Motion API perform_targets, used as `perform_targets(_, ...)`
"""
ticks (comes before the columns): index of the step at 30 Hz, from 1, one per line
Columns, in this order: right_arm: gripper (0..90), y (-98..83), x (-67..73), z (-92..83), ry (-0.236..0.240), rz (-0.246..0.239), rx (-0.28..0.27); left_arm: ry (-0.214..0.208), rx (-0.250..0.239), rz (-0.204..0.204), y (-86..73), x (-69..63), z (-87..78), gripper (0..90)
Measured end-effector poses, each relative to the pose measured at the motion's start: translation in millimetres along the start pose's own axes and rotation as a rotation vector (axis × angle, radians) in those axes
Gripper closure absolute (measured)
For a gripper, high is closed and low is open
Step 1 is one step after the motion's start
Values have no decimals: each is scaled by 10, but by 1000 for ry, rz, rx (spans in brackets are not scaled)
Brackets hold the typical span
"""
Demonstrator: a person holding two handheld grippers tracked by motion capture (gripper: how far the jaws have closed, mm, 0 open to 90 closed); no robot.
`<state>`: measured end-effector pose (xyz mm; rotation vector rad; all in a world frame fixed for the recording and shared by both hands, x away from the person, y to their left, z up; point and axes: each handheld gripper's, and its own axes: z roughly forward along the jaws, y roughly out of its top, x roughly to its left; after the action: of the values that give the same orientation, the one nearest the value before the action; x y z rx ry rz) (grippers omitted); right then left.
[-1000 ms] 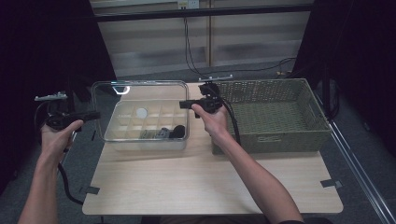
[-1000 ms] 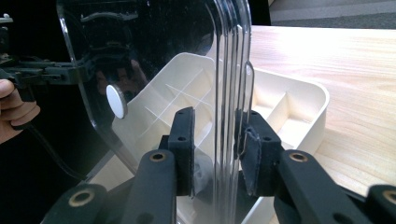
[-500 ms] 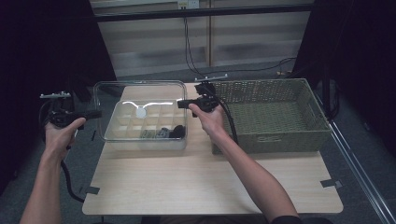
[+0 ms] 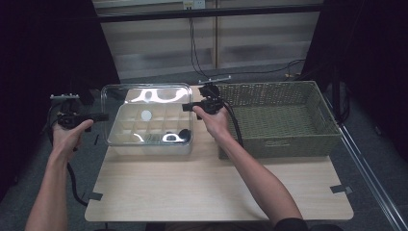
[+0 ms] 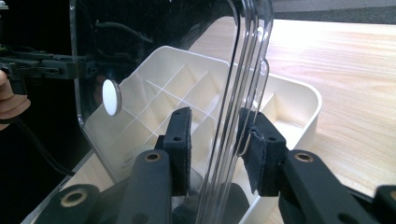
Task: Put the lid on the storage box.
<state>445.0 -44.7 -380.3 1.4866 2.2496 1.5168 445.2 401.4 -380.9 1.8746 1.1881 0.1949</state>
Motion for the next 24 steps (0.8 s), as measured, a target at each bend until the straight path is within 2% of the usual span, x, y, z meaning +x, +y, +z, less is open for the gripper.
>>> perform_targets(3,642,-4,-18,28,-3,7,0,-7,-2,-5,-7,18,22,666)
perform_targets(9,613,-8,-28,95,-24,12,2,9,24,5,14,32,99,625)
perform_targets(13,592,-6,-61,152,-34,19,12,0,30,-8,5,69,149,607)
perform_targets(16,568,-13,-89,202,-41,26,19,-3,40,6,4,91,194,583)
perform_targets(21,549,-20,-126,254,-43,32,29,-17,41,-5,-14,127,239,564)
perform_targets(24,520,-19,-115,282,-63,24,41,-17,46,-2,-15,126,259,546)
